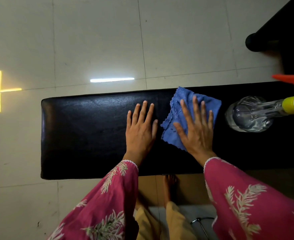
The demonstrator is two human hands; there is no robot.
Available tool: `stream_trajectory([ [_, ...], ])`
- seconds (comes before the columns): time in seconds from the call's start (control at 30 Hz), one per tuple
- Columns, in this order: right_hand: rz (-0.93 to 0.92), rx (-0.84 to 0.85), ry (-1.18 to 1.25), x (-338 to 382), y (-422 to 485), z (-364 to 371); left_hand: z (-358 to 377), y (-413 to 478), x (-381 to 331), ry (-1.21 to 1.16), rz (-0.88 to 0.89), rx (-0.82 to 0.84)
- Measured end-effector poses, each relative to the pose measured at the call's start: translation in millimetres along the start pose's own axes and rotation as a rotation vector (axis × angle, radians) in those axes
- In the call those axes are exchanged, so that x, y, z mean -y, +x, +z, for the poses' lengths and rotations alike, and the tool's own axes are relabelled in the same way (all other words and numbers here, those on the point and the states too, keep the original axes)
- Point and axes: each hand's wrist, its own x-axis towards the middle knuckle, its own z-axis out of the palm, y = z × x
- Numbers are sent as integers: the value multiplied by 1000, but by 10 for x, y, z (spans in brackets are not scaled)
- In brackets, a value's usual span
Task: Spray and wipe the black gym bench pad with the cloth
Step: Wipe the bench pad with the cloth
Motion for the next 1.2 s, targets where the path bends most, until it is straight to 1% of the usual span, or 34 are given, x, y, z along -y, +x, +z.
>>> stream_trajectory([
  [0.07, 57, -24, 12, 6, 143, -44, 17, 1, 3, -2, -4, -3],
  [0.17, 140, 9, -5, 95, 213, 11, 38, -2, 6, -2, -12, -4],
  [0.23, 145, 24, -24, 171, 147, 82, 42, 6, -3, -1, -15, -3],
  [0.27, 113, 30, -36, 188, 101, 110, 45, 5, -5, 1, -17, -7],
  [0.37, -78, 54, -69, 43, 89, 132, 57, -2, -5, 17, -12, -17],
  [0.4, -104, 43, -77, -46, 150, 129, 56, -3, -2, 20, -9, -21],
  [0.43, -87, 20, -79, -118, 227, 118, 49, -5, 2, 19, -8, -23],
  [0.53, 156, -37, -42, -108, 372, 77, 34, -13, 10, 11, -3, -14],
  [0.57, 202, -46, -34, -51, 368, 84, 36, -15, 9, 13, -1, -12],
  [0.6, 185, -40, -31, 2, 336, 93, 40, -16, 6, 16, -2, -11],
  [0.7, -71, 22, -75, -76, 294, 98, 51, -19, -4, 13, -15, -15],
  [0.73, -93, 36, -80, -159, 347, 78, 49, -20, -4, 9, -19, -12],
  [0.77, -56, 32, -74, -224, 416, 62, 44, -19, -3, 6, -21, -6],
  [0.87, 206, -26, -37, -172, 509, 61, 23, -20, 2, 11, -17, 7],
  [0.9, 223, -28, -37, -96, 475, 79, 20, -20, 3, 14, -17, 8],
  [0.93, 181, -16, -43, -37, 425, 94, 20, -18, -2, 15, -18, 9],
  [1.0, -9, 21, -76, -65, 370, 95, 19, -24, -13, 18, -22, 10],
  [1.03, -72, 47, -77, -136, 403, 67, 19, -31, -18, 19, -25, 13],
  [1.07, -76, 60, -70, -208, 469, 35, 17, -31, -20, 19, -25, 18],
  [1.17, 126, 6, -36, -207, 533, 34, 3, -34, -16, 23, -19, 30],
  [1.2, 150, -13, -39, -130, 465, 57, -2, -38, -14, 27, -16, 31],
])
